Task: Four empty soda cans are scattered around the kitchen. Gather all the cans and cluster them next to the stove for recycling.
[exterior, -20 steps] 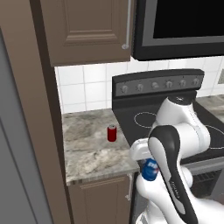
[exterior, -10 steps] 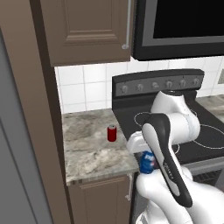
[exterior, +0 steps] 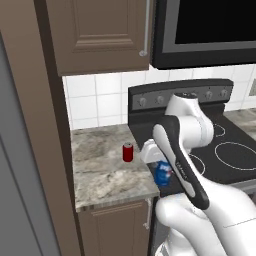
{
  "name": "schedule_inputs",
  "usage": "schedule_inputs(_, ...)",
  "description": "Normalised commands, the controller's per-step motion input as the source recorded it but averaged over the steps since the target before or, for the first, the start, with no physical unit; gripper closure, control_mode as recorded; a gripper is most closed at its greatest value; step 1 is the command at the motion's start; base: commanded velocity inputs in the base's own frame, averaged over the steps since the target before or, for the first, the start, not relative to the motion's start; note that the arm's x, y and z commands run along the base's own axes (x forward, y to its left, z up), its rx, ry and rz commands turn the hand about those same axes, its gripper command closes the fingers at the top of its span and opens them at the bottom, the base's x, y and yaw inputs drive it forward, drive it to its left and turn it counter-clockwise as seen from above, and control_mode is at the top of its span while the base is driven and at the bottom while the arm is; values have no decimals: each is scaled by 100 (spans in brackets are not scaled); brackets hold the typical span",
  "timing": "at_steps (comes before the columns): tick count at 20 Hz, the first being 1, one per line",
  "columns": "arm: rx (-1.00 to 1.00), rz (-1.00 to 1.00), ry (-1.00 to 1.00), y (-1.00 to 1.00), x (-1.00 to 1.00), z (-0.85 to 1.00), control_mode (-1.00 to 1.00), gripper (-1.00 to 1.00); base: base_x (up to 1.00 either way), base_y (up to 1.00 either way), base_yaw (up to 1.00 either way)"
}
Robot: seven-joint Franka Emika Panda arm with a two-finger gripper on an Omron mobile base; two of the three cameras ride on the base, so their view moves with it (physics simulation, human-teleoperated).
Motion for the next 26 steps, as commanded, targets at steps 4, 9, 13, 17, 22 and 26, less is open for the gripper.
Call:
schedule_inputs(4, 0, 0, 0, 0, 12, -3, -100, 100, 0, 0, 0)
schedule_inputs(9, 0, 0, 1, 0, 33, -22, -100, 100, 0, 0, 0)
schedule_inputs(13, 0, 0, 0, 0, 36, -28, -100, 100, 0, 0, 0)
schedule_inputs(17, 0, 0, 0, 0, 43, -23, -100, 100, 0, 0, 0)
schedule_inputs(22, -2, 0, 0, 2, 42, -13, -100, 100, 0, 0, 0)
schedule_inputs(26, -5, 0, -1, 0, 35, -15, -100, 100, 0, 0, 0)
